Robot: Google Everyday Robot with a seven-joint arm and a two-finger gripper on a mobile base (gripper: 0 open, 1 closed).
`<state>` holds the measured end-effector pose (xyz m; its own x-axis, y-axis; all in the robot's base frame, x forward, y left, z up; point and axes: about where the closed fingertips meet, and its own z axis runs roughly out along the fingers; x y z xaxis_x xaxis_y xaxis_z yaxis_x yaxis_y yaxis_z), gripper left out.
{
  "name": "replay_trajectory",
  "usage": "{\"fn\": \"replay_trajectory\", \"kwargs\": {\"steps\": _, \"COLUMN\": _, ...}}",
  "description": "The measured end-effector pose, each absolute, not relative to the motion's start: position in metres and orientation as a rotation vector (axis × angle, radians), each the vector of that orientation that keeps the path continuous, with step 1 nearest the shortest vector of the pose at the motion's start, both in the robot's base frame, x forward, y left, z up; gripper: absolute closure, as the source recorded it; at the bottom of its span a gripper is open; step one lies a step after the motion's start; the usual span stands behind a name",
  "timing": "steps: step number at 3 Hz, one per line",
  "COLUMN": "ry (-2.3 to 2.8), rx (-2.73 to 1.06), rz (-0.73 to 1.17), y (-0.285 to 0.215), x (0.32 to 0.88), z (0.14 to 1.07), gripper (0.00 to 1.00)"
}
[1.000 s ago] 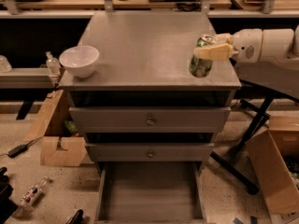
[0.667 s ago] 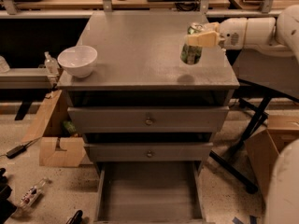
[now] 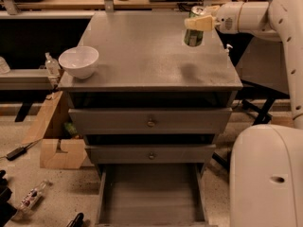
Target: Pick green can from bottom drawer and place on counter
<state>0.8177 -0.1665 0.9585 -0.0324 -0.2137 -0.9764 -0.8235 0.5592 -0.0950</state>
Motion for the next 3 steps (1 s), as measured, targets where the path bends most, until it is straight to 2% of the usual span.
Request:
{"fn": "replay_trajectory", "kwargs": {"steps": 1, "ry": 1.604, "rx": -0.926, "rz": 0.528, "y": -0.172, "x": 0.840, "z": 0.936, "gripper": 1.00}}
{"fn": "replay_trajectory", "kwargs": {"steps": 2, "ry": 1.663, "rx": -0.947, "rz": 0.549, "y": -0.165, "x": 0.854, "z": 0.882, "gripper": 0.82}}
{"fn": "replay_trajectory", "kwargs": {"steps": 3, "ry": 1.665, "rx": -0.948, "rz": 0.550, "y": -0.165, "x": 0.854, "z": 0.887, "gripper": 0.58}}
